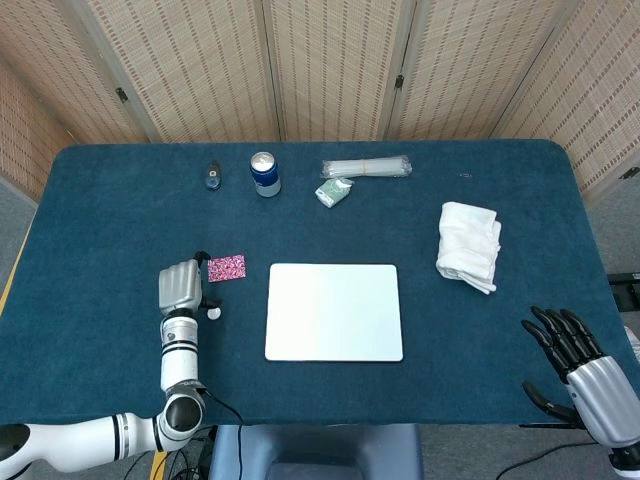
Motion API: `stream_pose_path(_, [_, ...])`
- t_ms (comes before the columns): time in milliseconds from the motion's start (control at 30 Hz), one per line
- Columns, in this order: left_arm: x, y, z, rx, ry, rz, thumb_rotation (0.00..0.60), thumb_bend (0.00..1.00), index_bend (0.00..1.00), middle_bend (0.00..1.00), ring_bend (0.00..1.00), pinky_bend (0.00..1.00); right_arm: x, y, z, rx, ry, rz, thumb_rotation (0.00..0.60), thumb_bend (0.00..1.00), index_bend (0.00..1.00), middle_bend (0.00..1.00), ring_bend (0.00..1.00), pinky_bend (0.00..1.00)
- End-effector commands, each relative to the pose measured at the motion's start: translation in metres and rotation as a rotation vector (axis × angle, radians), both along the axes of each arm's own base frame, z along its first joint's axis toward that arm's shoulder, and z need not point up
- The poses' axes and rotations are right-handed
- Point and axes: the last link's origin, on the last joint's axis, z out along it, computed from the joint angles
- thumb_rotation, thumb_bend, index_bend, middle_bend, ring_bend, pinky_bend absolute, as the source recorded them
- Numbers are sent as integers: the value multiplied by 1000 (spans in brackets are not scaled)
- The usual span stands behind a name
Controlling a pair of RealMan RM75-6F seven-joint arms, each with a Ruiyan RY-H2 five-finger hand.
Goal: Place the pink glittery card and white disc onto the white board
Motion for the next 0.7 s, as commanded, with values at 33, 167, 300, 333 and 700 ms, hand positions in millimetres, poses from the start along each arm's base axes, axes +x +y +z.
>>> stream_pose_path(33, [-2, 9, -4, -10, 15, 4, 600, 135, 308, 1000, 1000, 1000, -1, -3, -2, 25, 6, -5, 600, 229, 0, 0, 0, 0])
stream_pose_path(167, [-5, 17, -8, -23, 16, 17, 600, 135, 321, 1000, 1000, 1000, -3, -7, -2, 48, 2, -12, 600, 229, 0, 0, 0, 0])
stream_pose_path(300, [-11, 25, -12, -48, 10, 29, 600, 138, 324, 1000, 1000, 1000, -3, -9, -3, 48, 4, -18, 600, 229, 0, 0, 0, 0])
stream_pose_path(333, [-13, 27, -12, -55, 8, 31, 600, 148, 329, 1000, 1000, 1000, -3, -9, -3, 45, 5, -20, 600, 229, 0, 0, 0, 0])
stream_pose_path(700, [-13, 40, -10, -131, 2, -22, 600, 196, 288, 1000, 1000, 1000, -5, -15, -7, 41, 25, -46, 600, 229, 0, 0, 0, 0])
